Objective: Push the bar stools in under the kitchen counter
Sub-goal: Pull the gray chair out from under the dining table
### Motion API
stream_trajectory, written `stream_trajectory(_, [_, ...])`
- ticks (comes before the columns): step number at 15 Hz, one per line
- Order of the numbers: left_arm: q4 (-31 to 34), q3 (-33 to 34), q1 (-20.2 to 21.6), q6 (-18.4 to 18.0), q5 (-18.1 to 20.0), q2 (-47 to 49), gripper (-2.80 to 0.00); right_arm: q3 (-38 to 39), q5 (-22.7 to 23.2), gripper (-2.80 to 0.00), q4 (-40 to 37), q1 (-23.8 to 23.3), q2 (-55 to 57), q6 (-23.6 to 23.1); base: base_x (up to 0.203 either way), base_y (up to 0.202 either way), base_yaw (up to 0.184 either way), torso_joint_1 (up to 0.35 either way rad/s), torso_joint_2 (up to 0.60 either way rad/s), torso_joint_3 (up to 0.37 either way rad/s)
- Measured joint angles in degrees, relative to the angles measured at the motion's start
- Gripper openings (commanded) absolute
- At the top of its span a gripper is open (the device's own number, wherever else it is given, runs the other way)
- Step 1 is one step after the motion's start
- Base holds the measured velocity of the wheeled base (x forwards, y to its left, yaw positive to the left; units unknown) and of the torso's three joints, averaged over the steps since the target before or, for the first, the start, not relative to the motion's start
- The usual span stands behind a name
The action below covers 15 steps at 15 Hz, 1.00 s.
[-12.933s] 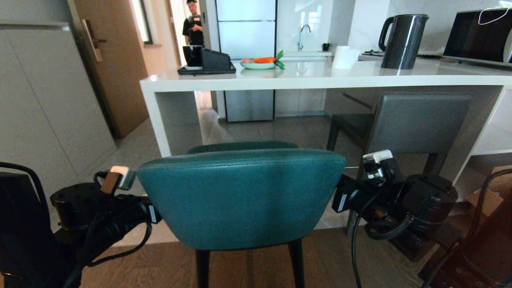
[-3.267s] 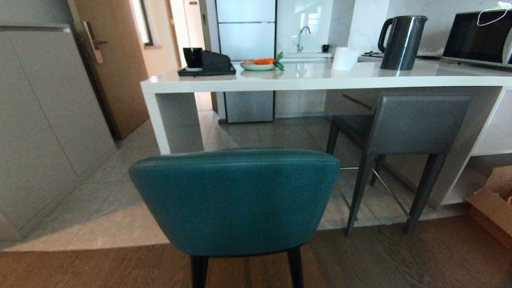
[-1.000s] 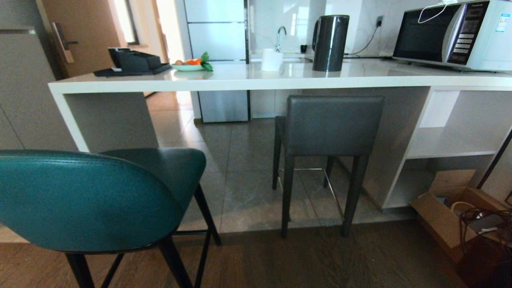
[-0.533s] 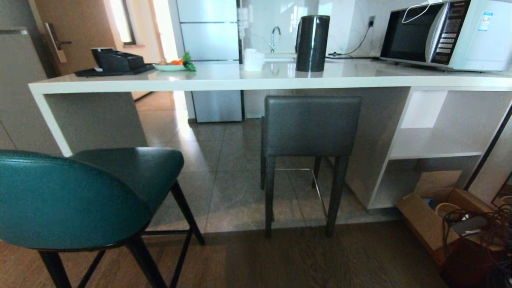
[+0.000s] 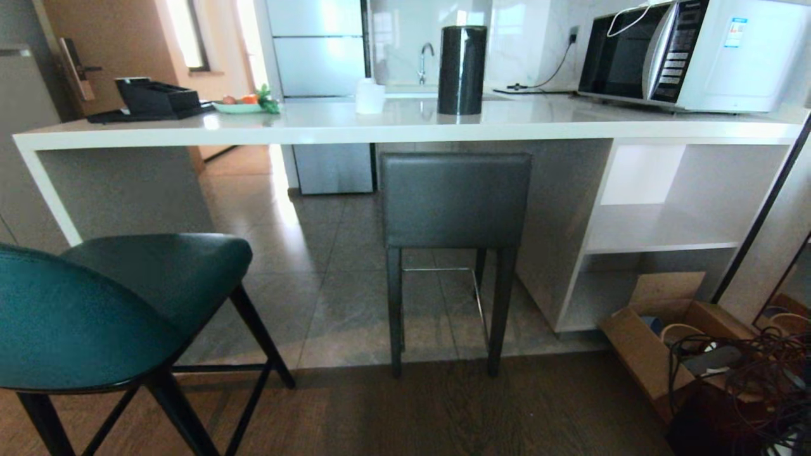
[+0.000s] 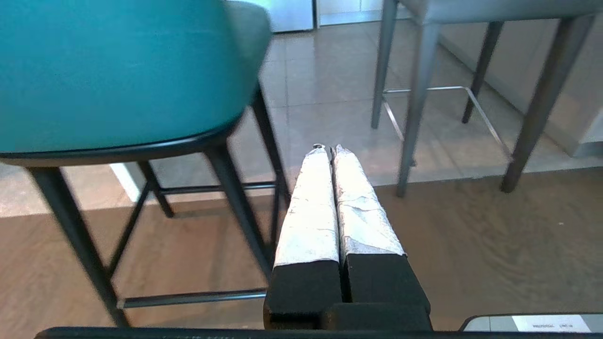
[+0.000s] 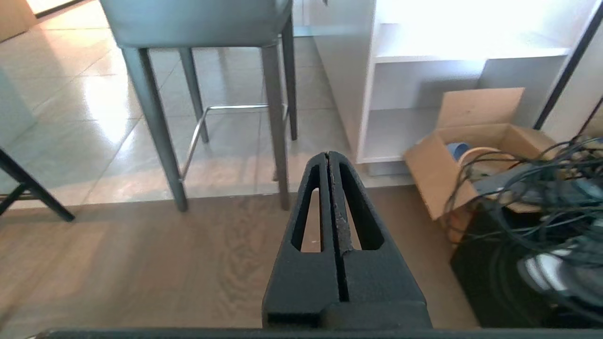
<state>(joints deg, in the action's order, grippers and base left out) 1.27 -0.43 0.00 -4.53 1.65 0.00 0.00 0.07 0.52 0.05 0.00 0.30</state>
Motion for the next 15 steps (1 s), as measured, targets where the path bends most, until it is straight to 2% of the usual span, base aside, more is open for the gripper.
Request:
stream_trajectory(4, [0.0, 0.0, 0.0, 1.5, -0.7, 0.0, -2.80, 0.0, 0.0, -2.80, 0.0, 0.0, 0.0, 0.0, 0.000, -0.166, 0.001, 0.003, 0.00, 0.002])
stream_trajectory(13, [0.0, 0.0, 0.1, 1.6, -0.7, 0.0, -2.80, 0.0, 0.0, -2.80, 0.0, 0.0, 0.0, 0.0, 0.000, 0.000, 0.000, 0.000, 0.00, 0.000])
stream_trajectory(15, [0.0, 0.0, 0.0, 1.6, -0.7, 0.0, -2.80, 0.0, 0.0, -2.80, 0.0, 0.0, 0.0, 0.0, 0.109, 0.000, -0.001, -0.002, 0.00, 0.005])
